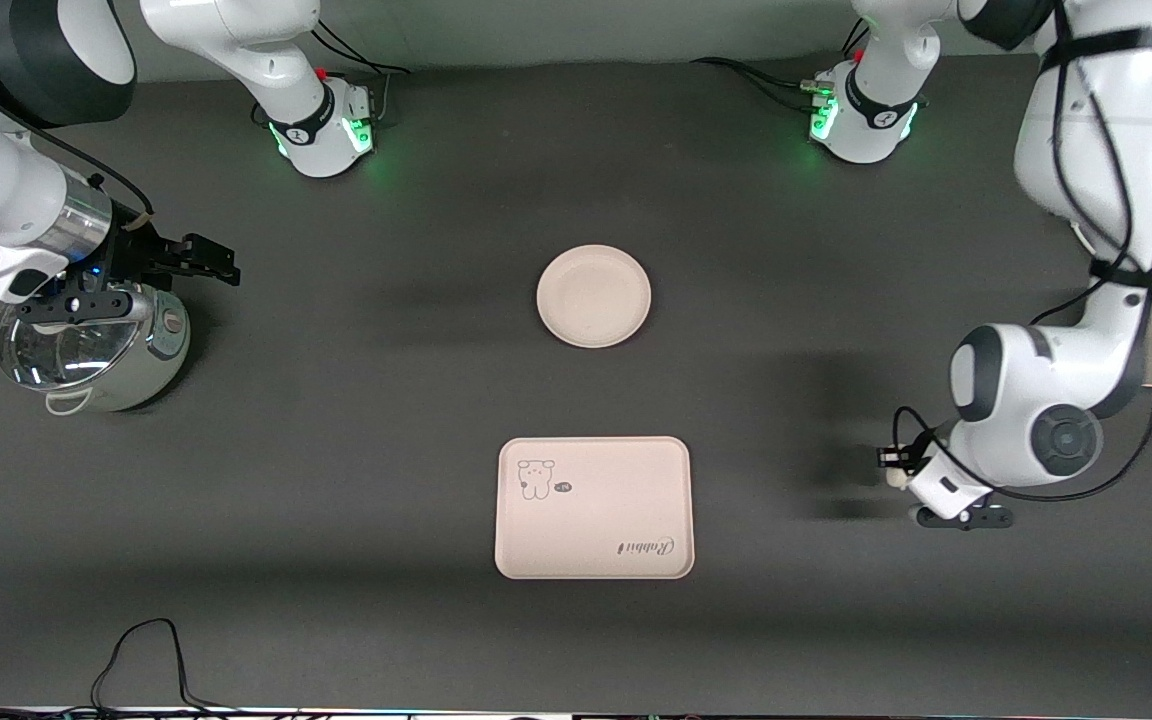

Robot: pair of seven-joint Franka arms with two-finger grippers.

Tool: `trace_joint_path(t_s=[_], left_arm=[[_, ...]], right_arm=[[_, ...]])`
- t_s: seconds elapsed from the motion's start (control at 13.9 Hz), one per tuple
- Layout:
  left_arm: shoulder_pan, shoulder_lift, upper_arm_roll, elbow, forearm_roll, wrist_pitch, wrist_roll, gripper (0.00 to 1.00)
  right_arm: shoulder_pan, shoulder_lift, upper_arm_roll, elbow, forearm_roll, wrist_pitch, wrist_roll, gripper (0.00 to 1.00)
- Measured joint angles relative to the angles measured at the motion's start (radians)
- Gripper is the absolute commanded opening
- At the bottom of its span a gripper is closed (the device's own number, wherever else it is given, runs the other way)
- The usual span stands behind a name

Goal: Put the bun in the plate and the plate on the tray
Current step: 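Carry the bun with the left gripper over the white plate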

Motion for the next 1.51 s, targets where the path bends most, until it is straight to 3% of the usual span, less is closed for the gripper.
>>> trace_joint_path(t_s=[0.43,0.65,0.86,1.01,1.51], left_arm=[[-0.017,-0.371,-0.035,0.021,-0.009,-0.448,-0.075,0.17],[-0.063,-0.452,-0.179,0.019,-0.017,-0.496,-0.319,0.17],[-0.114,-0.421,-0.387,0.026,-0.033,-0.428,-0.638,0.21],[-0.147,-0.354,-0.462,0.027,-0.035,-0.337,-0.765,0.21],[-0.293,-0.079,-0.473,0.008,0.095,-0.126,-0.939,0.22]], right_arm=[[0.000,-0.004,0.000,0.010,-0.014,0.000,0.000,1.00],[0.000,-0.004,0.004,0.016,-0.014,0.001,0.000,1.00],[0.002,-0.002,0.029,0.030,-0.014,0.020,0.000,1.00],[0.002,-0.002,0.038,0.033,-0.014,0.023,0.000,1.00],[0.001,0.006,0.048,0.037,-0.013,0.045,0.023,1.00]])
